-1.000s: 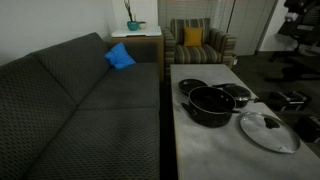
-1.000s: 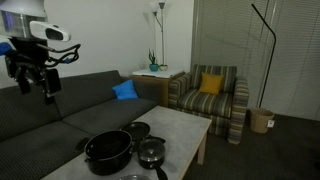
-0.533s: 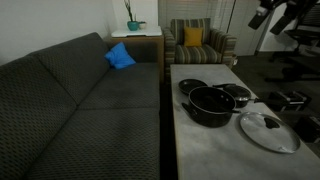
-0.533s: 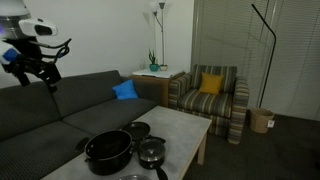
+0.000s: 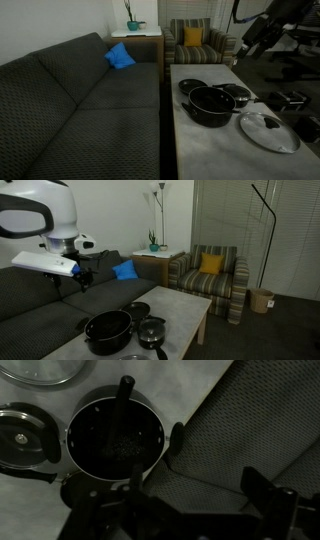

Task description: Use the big spoon to stir the contents of the big pot

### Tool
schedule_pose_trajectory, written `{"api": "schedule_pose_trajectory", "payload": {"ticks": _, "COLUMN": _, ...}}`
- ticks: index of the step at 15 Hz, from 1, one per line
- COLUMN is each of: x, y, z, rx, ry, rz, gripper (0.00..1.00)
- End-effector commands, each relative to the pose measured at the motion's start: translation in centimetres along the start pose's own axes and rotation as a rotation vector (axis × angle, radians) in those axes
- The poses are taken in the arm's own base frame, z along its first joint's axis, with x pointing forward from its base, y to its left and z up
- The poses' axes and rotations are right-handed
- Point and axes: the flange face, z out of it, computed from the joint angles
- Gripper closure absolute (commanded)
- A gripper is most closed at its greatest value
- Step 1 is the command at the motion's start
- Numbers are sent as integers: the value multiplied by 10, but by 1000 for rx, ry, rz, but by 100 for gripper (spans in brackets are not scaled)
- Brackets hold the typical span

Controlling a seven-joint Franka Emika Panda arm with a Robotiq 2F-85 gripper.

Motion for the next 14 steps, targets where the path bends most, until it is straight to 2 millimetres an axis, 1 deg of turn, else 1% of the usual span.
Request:
{"api": "schedule_pose_trajectory", "payload": {"ticks": 1, "x": 8, "y": 24, "z": 52, "rx": -38, "ry": -107, "rz": -41, "gripper": 0}}
{"api": "schedule_pose_trajectory", "payload": {"ticks": 4, "x": 11, "y": 32, "z": 87, "rx": -123, "ry": -165, "rz": -31, "gripper": 0}}
{"api": "schedule_pose_trajectory", "payload": {"ticks": 5, "x": 11, "y": 35, "z": 100, "rx": -138, "ry": -161, "rz": -11, "gripper": 0}}
{"api": "schedule_pose_trajectory", "payload": {"ticks": 7, "x": 14, "y": 38, "z": 118, "rx": -155, "ry": -145, "rz": 47, "gripper": 0}}
{"api": "schedule_pose_trajectory", "payload": {"ticks": 10, "x": 14, "y": 40, "z": 140, "rx": -161, "ry": -138, "rz": 136, "gripper": 0}}
{"api": "schedule_pose_trajectory", "payload": {"ticks": 14, "x": 1, "y": 51, "z": 166, "rx": -182, "ry": -157, "rz": 214, "gripper": 0}}
